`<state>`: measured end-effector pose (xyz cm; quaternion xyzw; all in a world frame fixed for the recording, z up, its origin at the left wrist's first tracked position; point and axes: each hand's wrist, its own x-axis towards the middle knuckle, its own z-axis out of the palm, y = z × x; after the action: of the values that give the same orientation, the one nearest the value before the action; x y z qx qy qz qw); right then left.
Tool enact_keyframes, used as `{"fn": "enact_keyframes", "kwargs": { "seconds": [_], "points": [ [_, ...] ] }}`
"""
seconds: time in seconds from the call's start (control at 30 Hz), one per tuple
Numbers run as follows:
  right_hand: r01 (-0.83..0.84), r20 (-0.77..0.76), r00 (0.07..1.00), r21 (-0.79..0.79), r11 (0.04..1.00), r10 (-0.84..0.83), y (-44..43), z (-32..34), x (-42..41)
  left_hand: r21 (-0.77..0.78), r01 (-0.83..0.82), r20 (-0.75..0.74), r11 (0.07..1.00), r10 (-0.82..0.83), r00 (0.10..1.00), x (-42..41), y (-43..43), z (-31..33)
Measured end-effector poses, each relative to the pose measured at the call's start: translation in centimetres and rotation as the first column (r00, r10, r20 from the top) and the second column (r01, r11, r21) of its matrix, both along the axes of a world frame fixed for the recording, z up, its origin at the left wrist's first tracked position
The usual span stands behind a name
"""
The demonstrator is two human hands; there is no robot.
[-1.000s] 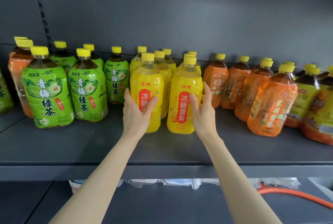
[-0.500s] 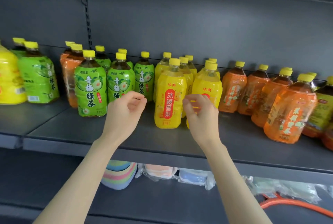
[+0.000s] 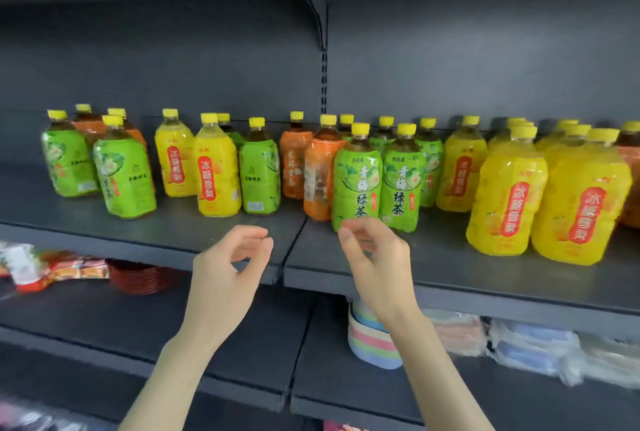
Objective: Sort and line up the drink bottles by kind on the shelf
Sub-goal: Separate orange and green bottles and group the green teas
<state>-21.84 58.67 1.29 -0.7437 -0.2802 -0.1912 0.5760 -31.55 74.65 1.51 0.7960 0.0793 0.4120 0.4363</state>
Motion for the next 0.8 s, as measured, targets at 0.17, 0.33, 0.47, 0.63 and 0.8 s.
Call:
{"fn": "enact_keyframes", "kwargs": {
  "seconds": [0.17, 0.33, 0.47, 0.63, 0.8],
  "points": [
    [-0.015, 0.007, 1.0, -0.015, 1.0, 0.015, 7.2, 0.2, -2.2, -0.017, -0.003, -0.008, 1.0, 0.003, 1.0, -1.7, 7.3, 0.0],
    [-0.014, 0.027, 1.0, -0.028, 1.0, 0.015, 13.4, 0.7, -1.1, -0.028, 0.012, 0.025, 1.0, -0.012, 1.0, -0.6, 12.9, 0.1],
    [-0.009, 0.041, 0.999, -0.042, 0.999, 0.011, 18.1, 0.7, 1.3, -0.018, 0.021, 0.05, 1.0, -0.02, 0.999, 2.2, 17.3, -0.3],
    [0.025, 0.004, 1.0, -0.064, 0.998, -0.025, 22.8, 1.0, 5.7, -0.029, 0.016, 0.013, 0.999, -0.015, 1.0, 8.0, 22.5, -0.6],
    [0.129, 0.002, 0.991, -0.159, 0.979, -0.131, 26.4, 1.5, 10.2, -0.024, 0.007, -0.058, 1.0, -0.008, 0.998, 14.1, 26.5, -0.2]
  ]
}}
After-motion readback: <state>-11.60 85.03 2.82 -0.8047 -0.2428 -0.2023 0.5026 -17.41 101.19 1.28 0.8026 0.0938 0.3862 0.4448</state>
